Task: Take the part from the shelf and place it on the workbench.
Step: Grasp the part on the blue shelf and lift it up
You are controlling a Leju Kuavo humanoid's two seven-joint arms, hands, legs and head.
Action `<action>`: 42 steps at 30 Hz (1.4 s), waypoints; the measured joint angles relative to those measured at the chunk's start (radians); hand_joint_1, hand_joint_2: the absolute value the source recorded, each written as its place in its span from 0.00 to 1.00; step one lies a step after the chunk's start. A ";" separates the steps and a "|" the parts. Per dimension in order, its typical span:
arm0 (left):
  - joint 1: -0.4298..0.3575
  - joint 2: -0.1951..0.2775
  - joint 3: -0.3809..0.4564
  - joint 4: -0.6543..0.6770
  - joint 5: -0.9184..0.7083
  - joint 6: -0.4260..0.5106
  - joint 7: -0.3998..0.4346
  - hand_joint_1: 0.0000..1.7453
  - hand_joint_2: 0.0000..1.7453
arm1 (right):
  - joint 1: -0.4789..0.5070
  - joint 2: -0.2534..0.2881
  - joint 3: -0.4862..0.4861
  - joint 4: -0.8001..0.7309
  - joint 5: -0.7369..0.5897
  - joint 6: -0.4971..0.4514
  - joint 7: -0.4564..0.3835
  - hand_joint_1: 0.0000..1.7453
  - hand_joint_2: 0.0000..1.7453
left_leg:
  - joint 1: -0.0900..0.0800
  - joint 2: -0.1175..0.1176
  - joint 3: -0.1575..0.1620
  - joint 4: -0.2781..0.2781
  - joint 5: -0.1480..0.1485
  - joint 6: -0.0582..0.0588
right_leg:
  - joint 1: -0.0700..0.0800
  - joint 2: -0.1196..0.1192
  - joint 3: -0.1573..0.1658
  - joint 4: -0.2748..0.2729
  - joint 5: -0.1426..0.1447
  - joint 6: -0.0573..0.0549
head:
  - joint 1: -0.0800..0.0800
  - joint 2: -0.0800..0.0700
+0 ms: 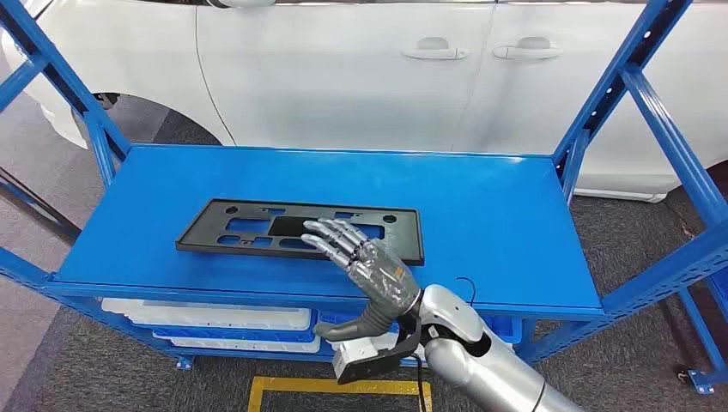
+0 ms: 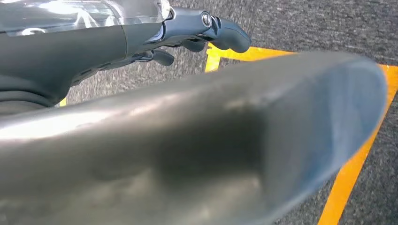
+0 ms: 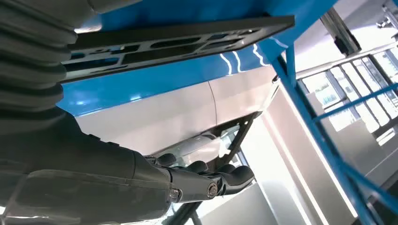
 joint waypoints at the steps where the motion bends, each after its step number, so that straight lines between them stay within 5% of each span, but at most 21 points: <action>1: 0.000 0.000 0.000 0.000 0.000 0.000 0.000 0.00 0.00 | -0.002 0.002 0.006 0.005 0.003 -0.004 0.001 0.00 1.00 | 0.003 0.000 0.003 -0.005 0.003 0.005 | 0.000 0.000 0.000 0.001 -0.001 0.003 | 0.000 0.000; 3: 0.000 -0.001 0.000 0.000 0.000 0.001 0.001 0.00 0.00 | -0.010 0.007 0.022 0.020 0.010 -0.013 0.003 0.00 1.00 | 0.006 0.002 0.007 -0.014 0.009 0.015 | 0.000 0.000 -0.012 0.029 -0.022 0.010 | 0.001 0.000; 6: -0.001 -0.003 0.000 0.000 -0.001 0.001 0.001 0.00 0.00 | -0.020 0.010 0.044 0.044 0.013 -0.019 0.006 0.00 1.00 | 0.005 0.003 0.008 -0.018 0.013 0.027 | -0.001 0.000 -0.097 0.210 -0.113 0.016 | 0.002 0.000; 8: 0.001 -0.004 0.000 0.000 -0.001 0.001 0.001 0.00 0.00 | -0.020 0.010 0.055 0.058 0.014 -0.019 0.008 0.00 1.00 | 0.003 0.002 0.007 -0.015 0.011 0.029 | -0.001 0.000 -0.139 0.292 -0.129 0.017 | 0.002 0.000; 9: 0.002 -0.004 0.000 0.000 -0.001 0.001 0.001 0.00 0.00 | -0.021 0.010 0.059 0.063 0.014 -0.019 0.008 0.00 1.00 | 0.002 0.002 0.008 -0.013 0.010 0.029 | -0.001 -0.001 -0.134 0.276 -0.108 0.016 | 0.002 0.000; 12: 0.001 -0.006 0.000 0.000 -0.001 0.001 0.001 0.00 0.00 | -0.027 0.012 0.068 0.074 0.014 -0.019 0.008 0.00 1.00 | -0.001 -0.001 0.007 -0.002 0.002 0.022 | 0.002 -0.001 -0.045 0.081 -0.014 0.005 | 0.001 0.000; 14: 0.001 -0.006 -0.001 0.000 -0.001 0.001 0.001 0.00 0.00 | -0.032 0.014 0.071 0.078 0.015 -0.020 0.008 0.00 1.00 | -0.005 -0.001 0.004 0.004 -0.003 0.013 | 0.005 0.000 -0.017 0.016 0.002 -0.005 | 0.001 0.000; 18: 0.001 -0.006 -0.001 0.000 -0.003 0.001 0.002 0.00 0.00 | -0.039 0.024 0.084 0.090 0.063 -0.057 0.021 0.00 1.00 | -0.002 0.000 -0.003 0.022 -0.020 -0.009 | 0.003 0.001 -0.014 0.006 0.008 -0.023 | 0.000 0.000; 22: 0.002 -0.007 -0.001 0.000 -0.011 0.001 0.000 0.00 0.00 | -0.054 0.054 0.119 0.126 0.189 -0.136 0.072 0.00 1.00 | 0.008 0.001 -0.106 0.244 -0.128 -0.033 | 0.000 -0.001 -0.014 0.002 0.010 -0.032 | -0.002 0.000; 23: 0.003 -0.007 -0.001 0.000 -0.014 0.001 0.000 0.00 0.00 | -0.056 0.062 0.129 0.139 0.224 -0.145 0.090 0.00 1.00 | 0.010 0.001 -0.124 0.280 -0.134 -0.036 | 0.000 -0.001 -0.014 0.002 0.010 -0.032 | -0.002 0.000; 25: 0.003 -0.007 -0.001 0.000 -0.019 0.001 0.000 0.00 0.00 | -0.064 0.081 0.149 0.166 0.281 -0.144 0.123 0.00 1.00 | 0.012 0.001 -0.104 0.233 -0.087 -0.037 | 0.000 -0.001 -0.014 0.003 0.009 -0.031 | -0.003 0.000; 27: 0.001 -0.007 -0.002 0.000 -0.026 0.001 0.000 0.00 0.00 | -0.083 0.108 0.167 0.202 0.318 -0.124 0.153 0.00 1.00 | 0.011 0.002 -0.037 0.091 -0.021 -0.032 | 0.002 0.001 -0.012 0.004 0.008 -0.028 | -0.002 0.000; 29: -0.004 -0.007 -0.003 0.000 -0.034 0.000 0.002 0.00 0.00 | -0.112 0.141 0.181 0.254 0.338 -0.095 0.180 0.00 1.00 | 0.007 0.001 0.000 0.008 0.002 -0.020 | 0.004 0.002 -0.014 0.004 0.010 -0.020 | -0.002 0.000; 34: -0.010 -0.007 -0.009 0.000 -0.052 -0.008 0.010 0.00 0.00 | -0.201 0.240 0.196 0.430 0.349 -0.078 0.223 0.00 1.00 | 0.007 0.002 0.004 -0.012 0.010 0.007 | 0.003 0.002 -0.023 0.017 0.003 0.003 | -0.001 0.000; 39: -0.017 -0.006 -0.019 0.000 -0.065 -0.015 0.015 0.00 0.00 | -0.262 0.330 0.202 0.609 0.357 -0.088 0.230 0.00 1.00 | 0.007 0.004 0.004 -0.017 0.016 0.021 | 0.002 0.001 -0.147 0.286 -0.122 0.008 | 0.001 0.000; 40: -0.016 -0.006 -0.020 0.000 -0.065 -0.015 0.015 0.00 0.00 | -0.264 0.340 0.203 0.633 0.358 -0.089 0.230 0.00 1.00 | 0.007 0.003 0.004 -0.015 0.015 0.021 | 0.002 0.001 -0.152 0.295 -0.114 0.007 | 0.001 0.000; 42: -0.016 -0.006 -0.021 0.000 -0.067 -0.016 0.016 0.00 0.00 | -0.272 0.359 0.205 0.669 0.359 -0.090 0.230 0.00 1.00 | 0.006 0.001 0.005 -0.011 0.012 0.019 | 0.002 0.001 -0.106 0.195 -0.051 0.001 | 0.001 0.000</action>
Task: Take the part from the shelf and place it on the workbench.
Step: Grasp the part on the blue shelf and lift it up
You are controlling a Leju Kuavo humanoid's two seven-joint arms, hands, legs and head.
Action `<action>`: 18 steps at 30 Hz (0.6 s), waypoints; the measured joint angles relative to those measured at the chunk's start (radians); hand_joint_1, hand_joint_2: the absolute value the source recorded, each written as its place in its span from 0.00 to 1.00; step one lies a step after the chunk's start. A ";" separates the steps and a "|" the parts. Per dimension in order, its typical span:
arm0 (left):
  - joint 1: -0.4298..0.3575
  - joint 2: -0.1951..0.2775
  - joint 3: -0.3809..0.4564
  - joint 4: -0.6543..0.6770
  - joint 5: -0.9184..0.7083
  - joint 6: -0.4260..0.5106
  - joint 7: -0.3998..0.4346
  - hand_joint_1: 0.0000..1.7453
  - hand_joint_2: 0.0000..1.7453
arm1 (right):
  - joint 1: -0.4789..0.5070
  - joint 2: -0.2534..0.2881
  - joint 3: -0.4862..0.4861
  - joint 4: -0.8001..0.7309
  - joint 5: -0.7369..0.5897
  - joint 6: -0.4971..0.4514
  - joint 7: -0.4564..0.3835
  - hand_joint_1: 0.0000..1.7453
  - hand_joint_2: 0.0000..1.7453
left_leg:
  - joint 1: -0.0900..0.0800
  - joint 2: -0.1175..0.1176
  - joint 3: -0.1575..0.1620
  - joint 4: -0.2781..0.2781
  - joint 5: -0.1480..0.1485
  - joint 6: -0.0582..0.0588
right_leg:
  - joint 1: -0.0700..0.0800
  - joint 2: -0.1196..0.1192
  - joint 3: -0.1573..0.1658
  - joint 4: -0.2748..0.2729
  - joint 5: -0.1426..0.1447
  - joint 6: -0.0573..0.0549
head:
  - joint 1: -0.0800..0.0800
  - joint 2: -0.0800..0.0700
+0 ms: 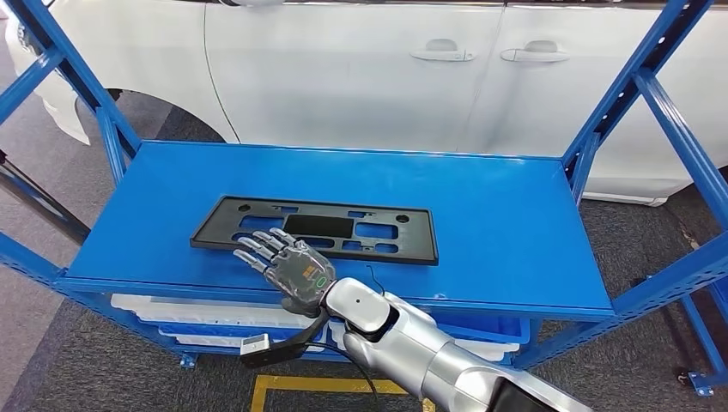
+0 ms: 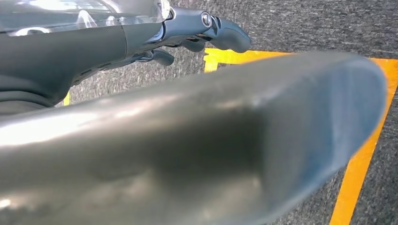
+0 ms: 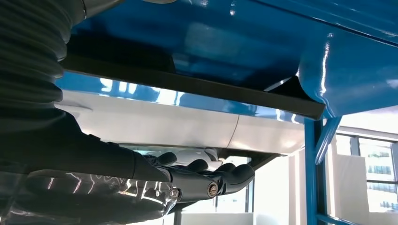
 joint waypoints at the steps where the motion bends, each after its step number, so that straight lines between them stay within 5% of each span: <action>1: 0.000 0.000 0.000 0.000 0.000 0.000 0.000 0.00 0.00 | -0.006 0.008 0.000 0.013 0.000 -0.001 0.000 0.00 1.00 | -0.001 0.000 0.000 0.003 -0.003 -0.003 | 0.002 0.000 0.035 -0.074 0.030 -0.005 | 0.000 0.000; 3: -0.002 0.000 -0.002 0.000 -0.001 0.000 0.000 0.00 0.00 | -0.019 0.024 0.001 0.036 0.000 -0.001 0.000 0.00 1.00 | -0.005 0.000 -0.002 0.008 -0.008 -0.012 | 0.005 -0.001 0.078 -0.169 0.060 -0.013 | -0.001 0.000; 7: -0.002 0.001 -0.003 0.000 -0.002 0.000 0.000 0.00 0.00 | -0.030 0.045 0.002 0.071 0.010 -0.001 0.002 0.00 1.00 | -0.002 0.001 -0.007 0.018 -0.019 -0.035 | 0.005 0.000 0.085 -0.192 0.064 -0.029 | -0.001 0.000; 9: -0.002 0.001 -0.003 0.000 -0.003 0.000 0.001 0.00 0.00 | -0.033 0.066 0.006 0.087 0.020 0.007 0.010 0.00 1.00 | 0.002 0.001 -0.039 0.091 -0.065 -0.047 | 0.000 -0.001 0.089 -0.198 0.067 -0.037 | -0.003 0.000; 11: -0.002 0.002 -0.004 0.000 -0.004 0.001 0.001 0.00 0.00 | -0.033 0.081 0.020 0.100 0.024 0.022 0.023 0.00 1.00 | 0.005 0.001 -0.101 0.223 -0.124 -0.057 | 0.001 -0.001 0.089 -0.198 0.066 -0.040 | -0.004 0.000; 13: 0.000 0.002 -0.004 0.000 -0.005 0.001 0.002 0.00 0.00 | -0.032 0.087 0.042 0.107 0.013 0.038 0.046 0.00 1.00 | 0.007 0.001 -0.138 0.288 -0.131 -0.062 | 0.001 -0.001 0.089 -0.197 0.065 -0.040 | -0.004 0.000; 14: 0.001 0.002 -0.004 0.000 -0.005 0.001 0.003 0.00 0.00 | -0.034 0.090 0.054 0.108 0.002 0.044 0.061 0.00 1.00 | 0.008 0.001 -0.130 0.264 -0.107 -0.063 | 0.001 0.000 0.090 -0.197 0.064 -0.039 | -0.005 0.000; 16: 0.001 0.002 -0.004 0.000 -0.007 0.000 0.000 0.00 0.00 | -0.045 0.098 0.080 0.110 -0.029 0.055 0.097 0.00 1.00 | 0.010 0.001 -0.069 0.130 -0.034 -0.060 | 0.001 0.002 0.094 -0.197 0.061 -0.035 | -0.004 0.000; 18: -0.002 0.002 -0.004 0.000 -0.009 -0.002 -0.002 0.00 0.00 | -0.066 0.102 0.104 0.113 -0.061 0.064 0.134 0.00 1.00 | 0.006 0.000 -0.020 0.025 0.001 -0.050 | 0.004 0.003 0.095 -0.196 0.060 -0.027 | -0.004 0.000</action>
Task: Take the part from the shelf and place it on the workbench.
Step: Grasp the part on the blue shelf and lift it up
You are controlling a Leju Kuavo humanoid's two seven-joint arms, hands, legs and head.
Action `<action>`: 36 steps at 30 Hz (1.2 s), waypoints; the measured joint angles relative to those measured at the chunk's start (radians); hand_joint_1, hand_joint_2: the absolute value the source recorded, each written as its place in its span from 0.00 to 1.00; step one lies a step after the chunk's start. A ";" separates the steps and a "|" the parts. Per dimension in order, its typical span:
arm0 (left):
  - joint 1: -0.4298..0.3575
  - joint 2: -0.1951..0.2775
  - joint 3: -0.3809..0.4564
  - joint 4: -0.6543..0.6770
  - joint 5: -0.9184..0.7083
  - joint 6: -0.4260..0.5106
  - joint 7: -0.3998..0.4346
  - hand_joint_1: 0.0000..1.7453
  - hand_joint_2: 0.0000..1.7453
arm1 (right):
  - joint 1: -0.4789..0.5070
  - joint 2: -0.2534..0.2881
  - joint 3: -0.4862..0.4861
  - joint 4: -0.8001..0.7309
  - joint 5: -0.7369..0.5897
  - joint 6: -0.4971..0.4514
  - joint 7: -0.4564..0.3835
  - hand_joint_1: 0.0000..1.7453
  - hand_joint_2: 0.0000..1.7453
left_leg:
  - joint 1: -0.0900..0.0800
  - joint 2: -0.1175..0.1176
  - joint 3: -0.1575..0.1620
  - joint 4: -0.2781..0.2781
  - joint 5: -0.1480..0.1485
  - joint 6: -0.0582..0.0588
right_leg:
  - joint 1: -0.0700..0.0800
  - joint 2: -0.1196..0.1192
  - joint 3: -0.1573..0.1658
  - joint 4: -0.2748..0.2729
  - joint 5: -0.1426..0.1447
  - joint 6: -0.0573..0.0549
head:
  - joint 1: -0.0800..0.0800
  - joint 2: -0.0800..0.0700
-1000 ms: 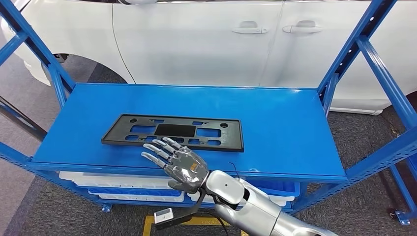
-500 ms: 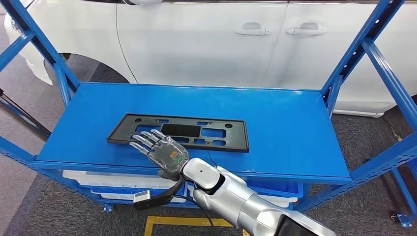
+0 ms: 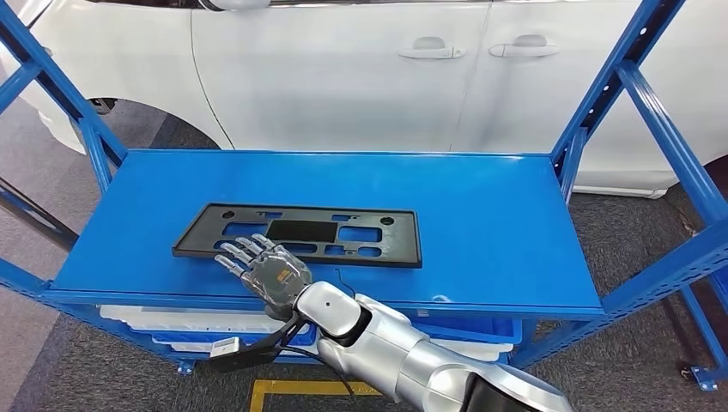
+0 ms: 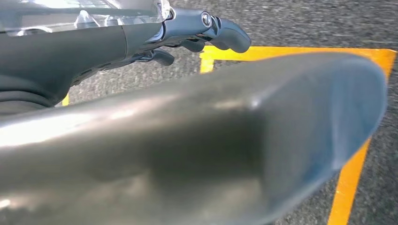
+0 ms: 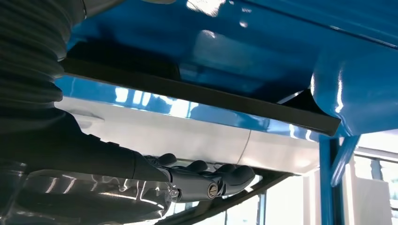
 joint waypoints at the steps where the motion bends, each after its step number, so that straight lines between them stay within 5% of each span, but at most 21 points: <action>1: -0.002 0.000 0.000 0.000 -0.001 -0.001 0.000 0.00 0.00 | -0.013 0.001 0.010 0.007 -0.016 0.003 0.018 0.00 1.00 | -0.003 -0.001 0.007 -0.018 0.001 0.006 | 0.001 0.000 -0.001 0.000 0.001 0.005 | 0.000 0.000; 5: -0.001 0.000 0.000 0.000 -0.003 -0.003 0.005 0.00 0.00 | -0.057 0.001 0.028 0.072 -0.071 -0.009 0.053 0.00 1.00 | -0.001 -0.001 0.009 -0.028 0.008 0.033 | 0.002 -0.001 -0.011 0.018 -0.013 0.026 | 0.001 0.000; 8: -0.004 0.001 0.000 0.000 -0.009 -0.005 0.006 0.00 0.00 | -0.074 0.001 0.038 0.120 -0.091 -0.025 0.069 0.00 1.00 | 0.000 0.003 0.009 -0.032 0.011 0.046 | 0.001 -0.002 -0.093 0.194 -0.102 0.032 | 0.002 0.000; 10: -0.004 0.001 0.000 0.000 -0.012 -0.006 0.006 0.00 0.00 | -0.075 0.000 0.048 0.147 -0.092 -0.032 0.086 0.00 1.00 | -0.002 0.003 0.007 -0.030 0.011 0.048 | 0.001 -0.002 -0.143 0.292 -0.129 0.032 | 0.002 0.000; 11: -0.004 0.001 0.000 0.000 -0.013 -0.006 0.006 0.00 0.00 | -0.074 -0.001 0.053 0.158 -0.089 -0.036 0.097 0.00 1.00 | -0.003 0.002 0.007 -0.028 0.010 0.048 | 0.001 -0.002 -0.141 0.286 -0.114 0.031 | 0.002 0.000; 15: -0.006 0.001 0.000 0.000 -0.013 -0.006 0.004 0.00 0.00 | -0.079 -0.001 0.074 0.176 -0.073 -0.063 0.142 0.00 1.00 | -0.006 0.000 0.007 -0.018 0.004 0.041 | 0.003 -0.002 -0.031 0.057 -0.004 0.017 | 0.002 0.000; 21: -0.005 0.003 0.000 0.000 -0.013 0.003 -0.002 0.00 0.00 | -0.106 0.001 0.090 0.225 -0.063 -0.083 0.194 0.00 1.00 | -0.007 0.000 -0.002 0.001 -0.014 0.014 | 0.004 -0.002 -0.008 0.000 0.006 -0.005 | 0.000 0.000; 25: 0.003 0.007 0.001 0.000 -0.015 0.007 -0.004 0.00 0.00 | -0.134 -0.001 0.089 0.301 -0.062 -0.116 0.203 0.00 1.00 | 0.000 0.001 -0.102 0.220 -0.123 -0.007 | -0.001 -0.005 -0.006 -0.005 0.009 -0.013 | -0.003 0.000; 28: 0.008 0.008 0.001 0.000 -0.020 0.007 -0.004 0.00 0.00 | -0.136 -0.004 0.087 0.330 -0.060 -0.124 0.212 0.00 1.00 | 0.002 0.001 -0.142 0.302 -0.142 -0.012 | 0.000 -0.005 -0.006 -0.005 0.009 -0.014 | -0.003 0.000; 32: 0.009 0.009 0.001 0.000 -0.022 0.007 -0.004 0.00 0.00 | -0.137 -0.005 0.087 0.339 -0.057 -0.126 0.218 0.00 1.00 | 0.003 0.001 -0.137 0.289 -0.130 -0.012 | 0.000 -0.004 -0.005 -0.004 0.009 -0.013 | -0.003 0.000; 34: 0.007 0.010 0.000 0.000 -0.032 0.006 -0.002 0.00 0.00 | -0.148 -0.016 0.073 0.362 -0.051 -0.130 0.245 0.00 1.00 | 0.002 0.001 -0.080 0.168 -0.068 -0.006 | 0.001 -0.003 -0.002 -0.003 0.007 -0.007 | -0.003 0.000; 36: 0.003 0.013 0.000 0.000 -0.047 0.003 -0.002 0.00 0.00 | -0.177 -0.050 0.037 0.395 -0.045 -0.108 0.272 0.00 1.00 | -0.001 0.001 -0.009 0.016 -0.004 0.015 | 0.001 -0.002 -0.001 0.000 0.002 0.012 | -0.002 0.000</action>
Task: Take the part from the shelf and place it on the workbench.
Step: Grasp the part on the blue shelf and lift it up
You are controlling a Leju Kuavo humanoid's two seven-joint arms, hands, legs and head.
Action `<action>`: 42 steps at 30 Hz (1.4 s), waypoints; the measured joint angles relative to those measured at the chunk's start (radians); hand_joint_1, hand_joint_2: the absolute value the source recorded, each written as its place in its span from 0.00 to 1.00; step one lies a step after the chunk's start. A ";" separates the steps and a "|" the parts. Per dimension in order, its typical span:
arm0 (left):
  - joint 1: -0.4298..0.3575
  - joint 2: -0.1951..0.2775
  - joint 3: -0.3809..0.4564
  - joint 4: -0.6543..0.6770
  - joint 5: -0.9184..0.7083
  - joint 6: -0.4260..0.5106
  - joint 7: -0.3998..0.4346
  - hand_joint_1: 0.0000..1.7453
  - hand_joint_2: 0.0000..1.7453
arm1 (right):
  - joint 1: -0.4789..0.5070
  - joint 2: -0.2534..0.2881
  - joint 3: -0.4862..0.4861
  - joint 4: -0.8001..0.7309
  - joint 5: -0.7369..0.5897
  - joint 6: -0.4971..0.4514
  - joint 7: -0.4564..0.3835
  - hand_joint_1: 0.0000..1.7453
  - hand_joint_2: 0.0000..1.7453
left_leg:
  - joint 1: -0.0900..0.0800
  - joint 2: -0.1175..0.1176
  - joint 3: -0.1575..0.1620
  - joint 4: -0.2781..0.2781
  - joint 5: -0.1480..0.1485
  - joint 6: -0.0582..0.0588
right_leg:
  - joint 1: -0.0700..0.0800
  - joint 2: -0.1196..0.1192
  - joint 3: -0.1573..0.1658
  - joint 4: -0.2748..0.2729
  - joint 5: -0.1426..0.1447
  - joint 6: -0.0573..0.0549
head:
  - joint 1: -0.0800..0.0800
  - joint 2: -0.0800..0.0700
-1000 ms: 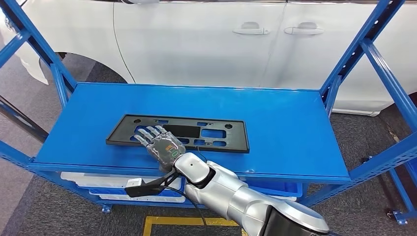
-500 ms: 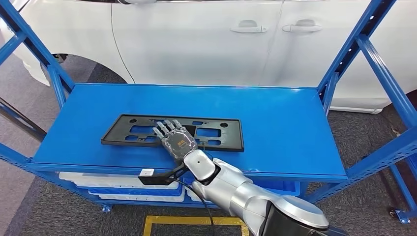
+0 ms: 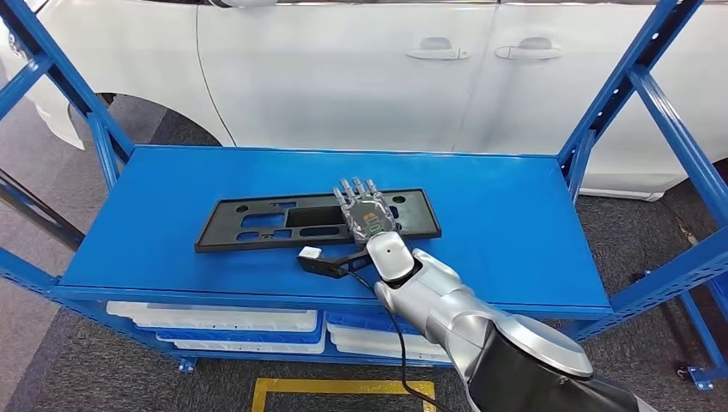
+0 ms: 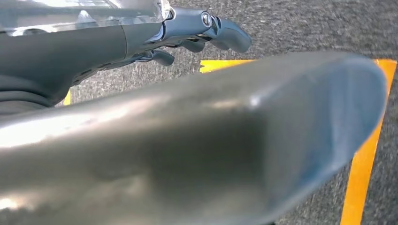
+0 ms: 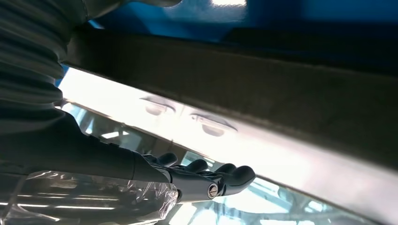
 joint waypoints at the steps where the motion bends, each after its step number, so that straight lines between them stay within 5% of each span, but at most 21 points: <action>1: -0.003 0.001 0.000 0.000 -0.005 -0.002 -0.001 0.00 0.00 | -0.015 -0.019 -0.020 0.014 0.002 0.018 0.006 0.00 1.00 | -0.001 0.000 0.021 -0.045 0.014 0.014 | 0.000 -0.001 -0.007 0.017 -0.013 0.011 | 0.001 0.000; 4: -0.006 0.003 0.000 0.000 -0.005 -0.004 -0.004 0.00 0.00 | -0.031 -0.048 -0.046 0.031 0.004 0.047 0.006 0.01 1.00 | 0.000 0.001 0.020 -0.053 0.021 0.036 | -0.001 -0.001 -0.088 0.185 -0.101 0.024 | 0.003 0.000; 6: -0.005 0.003 0.000 0.000 -0.005 -0.004 -0.004 0.00 0.00 | -0.031 -0.056 -0.051 0.037 0.004 0.049 0.006 0.51 1.00 | -0.003 0.002 0.018 -0.051 0.021 0.038 | -0.001 -0.001 -0.139 0.286 -0.129 0.024 | 0.003 0.000; 8: -0.005 0.003 0.000 0.000 -0.005 -0.005 -0.006 0.00 0.00 | -0.032 -0.060 -0.057 0.040 0.003 0.065 0.004 1.00 1.00 | -0.003 0.001 0.018 -0.046 0.019 0.036 | -0.001 -0.001 -0.118 0.239 -0.084 0.020 | 0.004 0.000; 10: -0.007 0.003 0.000 0.000 -0.005 -0.006 -0.009 0.00 0.00 | -0.034 -0.061 -0.066 0.042 -0.002 0.089 -0.005 1.00 1.00 | -0.005 0.000 0.017 -0.039 0.015 0.031 | 0.000 -0.001 -0.049 0.099 -0.021 0.012 | 0.003 0.000; 12: -0.007 0.003 0.000 0.000 -0.005 -0.010 -0.012 0.00 0.00 | -0.036 -0.061 -0.076 0.043 -0.006 0.100 -0.019 1.00 1.00 | -0.008 0.000 0.013 -0.032 0.011 0.022 | 0.003 -0.001 -0.011 0.015 0.004 0.006 | 0.003 0.000; 15: -0.006 0.004 0.001 0.000 -0.006 -0.020 -0.024 0.00 0.00 | -0.036 -0.060 -0.091 0.045 -0.006 0.098 -0.038 1.00 1.00 | -0.008 0.000 0.010 -0.030 0.009 0.006 | 0.005 0.000 -0.011 0.002 0.008 -0.007 | 0.003 0.000; 17: -0.007 0.003 0.001 0.000 -0.009 -0.028 -0.041 0.00 0.00 | -0.038 -0.056 -0.101 0.045 -0.006 0.092 -0.047 1.00 1.00 | -0.006 0.000 -0.005 0.008 -0.019 -0.005 | -0.001 -0.001 -0.008 -0.004 0.012 -0.016 | 0.001 0.000; 20: -0.010 0.003 0.001 0.000 -0.021 -0.032 -0.065 0.00 0.00 | -0.039 -0.052 -0.119 0.045 -0.001 0.080 -0.059 1.00 1.00 | -0.002 0.001 -0.088 0.191 -0.111 -0.019 | -0.002 -0.002 -0.006 -0.006 0.013 -0.022 | -0.002 0.000; 22: -0.011 0.003 0.001 0.000 -0.025 -0.032 -0.073 0.00 0.00 | -0.039 -0.051 -0.128 0.045 0.002 0.078 -0.066 1.00 1.00 | -0.001 0.001 -0.118 0.255 -0.119 -0.021 | 0.000 -0.002 -0.005 -0.005 0.012 -0.022 | -0.002 0.000; 24: -0.013 0.003 0.001 0.000 -0.028 -0.031 -0.081 0.00 0.00 | -0.039 -0.050 -0.136 0.045 0.004 0.076 -0.072 1.00 1.00 | -0.002 0.001 -0.075 0.166 -0.058 -0.015 | 0.001 -0.001 -0.001 -0.005 0.011 -0.022 | -0.002 0.000; 26: -0.017 0.003 0.001 0.000 -0.033 -0.026 -0.090 0.00 0.50 | -0.041 -0.049 -0.146 0.044 0.005 0.073 -0.080 1.00 1.00 | -0.005 0.000 -0.006 0.022 -0.002 -0.003 | 0.003 -0.001 0.001 -0.005 0.010 -0.018 | -0.002 0.000; 28: -0.021 0.003 0.001 0.000 -0.037 -0.023 -0.099 0.00 1.00 | -0.042 -0.048 -0.156 0.043 0.009 0.069 -0.087 1.00 1.00 | -0.010 0.000 0.021 -0.037 0.009 0.007 | 0.005 -0.001 -0.003 -0.005 0.011 -0.009 | -0.002 0.000; 32: -0.026 0.002 0.007 0.000 -0.029 -0.024 -0.120 0.00 1.00 | -0.040 -0.045 -0.183 0.041 0.021 0.037 -0.112 1.00 1.00 | -0.006 0.001 0.026 -0.055 0.020 0.026 | 0.005 -0.001 -0.015 0.016 -0.004 0.012 | 0.000 0.000; 35: -0.032 0.000 0.020 0.000 -0.018 -0.022 -0.125 0.00 1.00 | -0.036 -0.044 -0.206 0.039 0.024 0.000 -0.139 1.00 1.00 | -0.004 0.003 0.025 -0.062 0.026 0.034 | 0.001 -0.001 -0.098 0.189 -0.093 0.021 | 0.002 0.000; 37: -0.033 0.000 0.027 0.000 -0.017 -0.021 -0.124 0.00 1.00 | -0.029 -0.043 -0.218 0.039 0.024 -0.013 -0.151 1.00 1.00 | -0.004 0.002 0.022 -0.059 0.025 0.035 | -0.002 -0.002 -0.147 0.287 -0.118 0.025 | 0.002 0.000; 38: -0.033 0.000 0.030 0.000 -0.016 -0.019 -0.124 0.00 1.00 | -0.026 -0.043 -0.223 0.039 0.024 -0.018 -0.156 1.00 1.00 | -0.004 0.001 0.022 -0.056 0.024 0.035 | -0.003 -0.002 -0.146 0.282 -0.103 0.025 | 0.002 0.000; 40: -0.033 -0.003 0.036 0.000 -0.011 -0.013 -0.120 0.00 1.00 | -0.023 -0.041 -0.237 0.035 0.020 -0.044 -0.179 1.00 1.00 | -0.004 -0.001 0.021 -0.047 0.018 0.031 | -0.006 -0.002 -0.089 0.159 -0.032 0.023 | 0.002 0.000; 42: -0.035 -0.005 0.047 0.000 -0.005 -0.004 -0.114 0.00 1.00 | -0.021 -0.034 -0.264 0.021 0.007 -0.103 -0.224 1.00 1.00 | -0.008 -0.002 0.013 -0.033 0.010 0.021 | -0.005 -0.001 -0.036 0.042 0.010 0.015 | 0.002 0.000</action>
